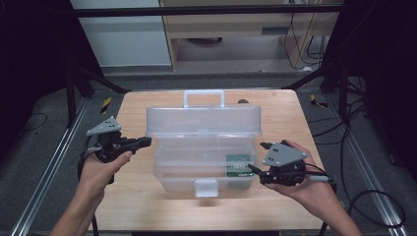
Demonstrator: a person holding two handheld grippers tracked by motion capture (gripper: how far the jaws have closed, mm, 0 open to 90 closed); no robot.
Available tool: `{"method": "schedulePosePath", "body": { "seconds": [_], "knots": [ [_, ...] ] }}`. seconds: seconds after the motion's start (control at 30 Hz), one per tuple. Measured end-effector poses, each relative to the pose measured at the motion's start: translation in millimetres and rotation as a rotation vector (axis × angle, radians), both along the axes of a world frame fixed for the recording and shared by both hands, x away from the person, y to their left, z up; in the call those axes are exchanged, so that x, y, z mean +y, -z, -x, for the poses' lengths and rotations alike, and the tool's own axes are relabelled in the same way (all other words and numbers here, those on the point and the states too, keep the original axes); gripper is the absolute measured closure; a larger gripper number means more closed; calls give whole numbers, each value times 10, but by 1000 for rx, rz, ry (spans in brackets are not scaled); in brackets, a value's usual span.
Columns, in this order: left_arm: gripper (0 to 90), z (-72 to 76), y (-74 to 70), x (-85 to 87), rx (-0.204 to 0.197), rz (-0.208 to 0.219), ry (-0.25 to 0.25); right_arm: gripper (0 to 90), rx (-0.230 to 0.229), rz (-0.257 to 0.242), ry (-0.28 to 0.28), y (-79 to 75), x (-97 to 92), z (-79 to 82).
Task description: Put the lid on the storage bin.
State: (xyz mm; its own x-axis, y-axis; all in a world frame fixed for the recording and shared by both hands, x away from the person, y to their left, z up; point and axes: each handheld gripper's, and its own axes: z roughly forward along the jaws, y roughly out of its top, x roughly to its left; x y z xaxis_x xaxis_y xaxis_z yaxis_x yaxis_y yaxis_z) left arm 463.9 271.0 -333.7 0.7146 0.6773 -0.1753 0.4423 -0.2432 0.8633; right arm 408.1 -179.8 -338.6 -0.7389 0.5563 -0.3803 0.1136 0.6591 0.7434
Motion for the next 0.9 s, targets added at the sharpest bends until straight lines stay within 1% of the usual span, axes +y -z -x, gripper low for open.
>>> {"method": "schedulePosePath", "body": {
  "seconds": [0.07, 0.1, 0.13, 0.17, 0.2, 0.23, 0.27, 0.3, 0.33, 0.43, 0.47, 0.5, 0.53, 0.6, 0.67, 0.7, 0.73, 0.9],
  "knots": [
    [899, 7, 8, 0, -4, -2, 0, 297, -9, -13, 23, 2, -50, 4],
    [899, 16, 14, -1, -6, -5, 1, 297, -9, -13, 23, 2, -50, 4],
    [899, 32, 28, -5, -13, -9, -1, 297, -16, -31, 43, 5, -98, 8],
    [899, 32, 28, -5, -13, -9, -1, 297, -22, -36, 53, 9, -123, 9],
    [899, 36, 38, -3, -14, -4, -2, 297, -22, -36, 53, 9, -123, 9],
    [899, 46, 56, 1, -13, 10, -6, 298, -21, -52, 79, 26, -176, 8],
    [899, 46, 56, 1, -13, 10, -6, 298, -21, -52, 79, 26, -176, 8],
    [899, 58, 74, 6, -9, 14, -3, 302, -22, -53, 101, 49, -214, 0],
    [899, 58, 74, 6, -9, 14, -3, 302, -22, -53, 101, 49, -214, 0],
    [899, 84, 103, 9, -12, 4, 1, 304, -27, -58, 136, 91, -282, -25],
    [899, 98, 123, 14, -12, 6, 3, 304, -29, -60, 168, 126, -337, -59],
    [899, 98, 123, 14, -12, 6, 3, 304, -29, -60, 168, 126, -337, -59],
    [899, 109, 148, 19, -10, 10, 5, 304, -25, -73, 198, 162, -388, -99],
    [899, 115, 159, 22, -11, 9, 5, 305, -28, -73, 210, 177, -405, -114],
    [899, 136, 195, 40, -12, 15, 5, 307, -24, -72, 246, 244, -454, -168],
    [899, 136, 195, 40, -12, 15, 5, 307, -24, -72, 246, 244, -454, -168],
    [899, 144, 207, 45, -13, 20, 3, 309, -20, -74, 259, 276, -466, -184],
    [899, 163, 255, 46, -14, 29, 4, 308, -10, -76, 268, 330, -471, -200]
  ]
}}
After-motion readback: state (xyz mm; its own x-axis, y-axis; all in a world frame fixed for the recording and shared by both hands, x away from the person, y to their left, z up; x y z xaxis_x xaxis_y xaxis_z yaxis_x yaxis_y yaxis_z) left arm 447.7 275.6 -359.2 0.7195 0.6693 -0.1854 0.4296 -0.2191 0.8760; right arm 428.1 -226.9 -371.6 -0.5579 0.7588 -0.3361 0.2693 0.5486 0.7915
